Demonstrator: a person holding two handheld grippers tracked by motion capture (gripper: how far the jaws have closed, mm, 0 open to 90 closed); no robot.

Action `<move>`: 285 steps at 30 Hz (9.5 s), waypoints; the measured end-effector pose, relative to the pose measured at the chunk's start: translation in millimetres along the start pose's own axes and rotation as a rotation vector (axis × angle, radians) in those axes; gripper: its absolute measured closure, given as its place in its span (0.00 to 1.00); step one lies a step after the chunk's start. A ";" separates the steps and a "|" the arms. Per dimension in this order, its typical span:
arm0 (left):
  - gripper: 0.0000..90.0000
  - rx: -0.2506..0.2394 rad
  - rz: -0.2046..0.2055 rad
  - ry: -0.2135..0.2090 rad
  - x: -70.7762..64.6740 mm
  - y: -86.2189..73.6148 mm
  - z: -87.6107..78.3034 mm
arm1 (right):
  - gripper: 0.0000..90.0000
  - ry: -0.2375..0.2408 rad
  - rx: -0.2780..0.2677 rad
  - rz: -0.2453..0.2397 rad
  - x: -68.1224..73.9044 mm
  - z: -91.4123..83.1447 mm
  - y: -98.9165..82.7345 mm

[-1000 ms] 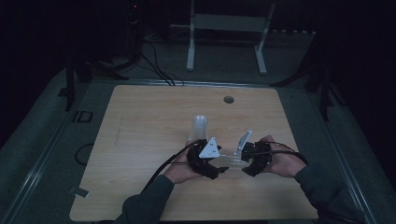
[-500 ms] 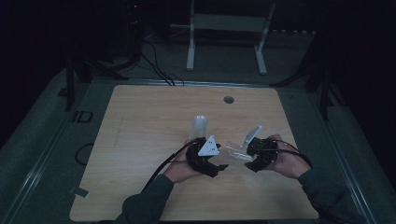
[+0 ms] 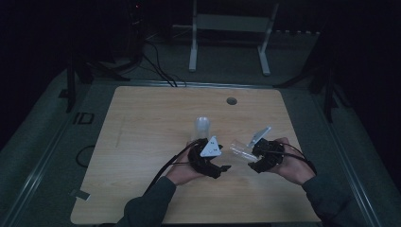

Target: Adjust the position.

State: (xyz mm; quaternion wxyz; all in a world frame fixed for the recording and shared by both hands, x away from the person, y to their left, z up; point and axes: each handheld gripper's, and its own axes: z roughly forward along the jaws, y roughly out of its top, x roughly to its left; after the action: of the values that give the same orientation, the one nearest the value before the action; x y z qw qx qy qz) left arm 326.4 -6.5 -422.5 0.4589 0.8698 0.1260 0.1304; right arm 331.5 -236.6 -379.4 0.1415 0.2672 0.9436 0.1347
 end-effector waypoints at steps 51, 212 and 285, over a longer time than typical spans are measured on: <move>0.31 -0.098 -0.087 -0.005 3.1 7.4 -4.3 | 0.46 -0.143 -0.355 0.275 -1.3 -1.4 -20.5; 0.18 -0.248 -0.436 -0.137 10.2 64.6 34.1 | 0.46 -0.271 -0.763 0.495 42.6 -6.6 -51.9; 0.35 -0.256 -0.351 -0.013 -0.2 67.8 31.3 | 0.43 -0.120 -0.677 0.383 27.0 -0.9 -37.1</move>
State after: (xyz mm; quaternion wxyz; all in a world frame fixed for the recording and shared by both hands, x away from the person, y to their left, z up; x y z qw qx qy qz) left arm 343.7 -67.6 -383.2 0.5822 0.7699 0.2547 0.0578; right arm 291.9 -252.6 -396.1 0.2487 0.3839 0.7689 0.4466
